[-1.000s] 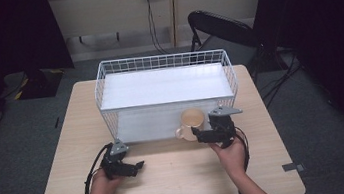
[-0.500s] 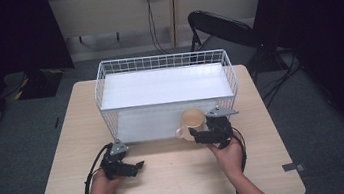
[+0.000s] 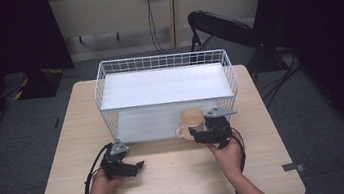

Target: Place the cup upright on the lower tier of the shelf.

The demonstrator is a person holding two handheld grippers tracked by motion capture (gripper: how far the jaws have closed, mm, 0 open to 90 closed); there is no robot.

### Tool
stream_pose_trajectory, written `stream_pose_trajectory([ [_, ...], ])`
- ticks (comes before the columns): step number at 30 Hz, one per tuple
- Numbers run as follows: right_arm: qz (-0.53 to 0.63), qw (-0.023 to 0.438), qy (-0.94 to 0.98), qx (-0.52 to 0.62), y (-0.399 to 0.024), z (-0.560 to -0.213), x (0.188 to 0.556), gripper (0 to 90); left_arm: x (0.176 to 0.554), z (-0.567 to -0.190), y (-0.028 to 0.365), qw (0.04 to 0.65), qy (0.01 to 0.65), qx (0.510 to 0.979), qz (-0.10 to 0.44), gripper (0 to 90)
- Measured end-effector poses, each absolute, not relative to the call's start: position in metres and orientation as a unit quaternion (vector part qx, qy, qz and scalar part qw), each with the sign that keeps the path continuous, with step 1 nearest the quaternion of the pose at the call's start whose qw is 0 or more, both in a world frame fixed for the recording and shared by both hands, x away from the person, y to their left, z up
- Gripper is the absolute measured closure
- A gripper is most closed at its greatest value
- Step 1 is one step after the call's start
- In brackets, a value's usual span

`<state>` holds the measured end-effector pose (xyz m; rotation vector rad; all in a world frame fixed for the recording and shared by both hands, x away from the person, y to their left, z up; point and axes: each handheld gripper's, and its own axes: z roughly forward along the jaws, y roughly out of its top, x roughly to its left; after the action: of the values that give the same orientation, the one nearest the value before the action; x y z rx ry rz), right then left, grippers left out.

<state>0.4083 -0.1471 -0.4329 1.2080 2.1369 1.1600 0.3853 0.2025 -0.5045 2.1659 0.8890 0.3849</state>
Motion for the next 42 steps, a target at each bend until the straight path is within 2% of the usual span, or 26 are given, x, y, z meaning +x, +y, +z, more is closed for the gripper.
stream_pose_trajectory([
  [15,0.415,0.21,0.771,0.435,-0.1476,-0.4316,0.4105,37.1,0.3853,-0.5045,0.2025,0.375,0.347,0.846,0.15,11.3],
  [19,0.414,0.211,0.773,0.432,-0.1473,-0.4313,0.4113,43.8,0.3853,-0.5045,0.2025,0.375,0.348,0.846,0.15,11.3],
  [33,0.414,0.222,0.77,0.432,-0.1442,-0.4341,0.4108,49.2,0.3853,-0.5045,0.2025,0.375,0.347,0.846,0.15,11.3],
  [42,0.417,0.228,0.768,0.43,-0.1414,-0.4335,0.4124,57.5,0.3853,-0.5045,0.2025,0.375,0.347,0.846,0.15,11.3],
])
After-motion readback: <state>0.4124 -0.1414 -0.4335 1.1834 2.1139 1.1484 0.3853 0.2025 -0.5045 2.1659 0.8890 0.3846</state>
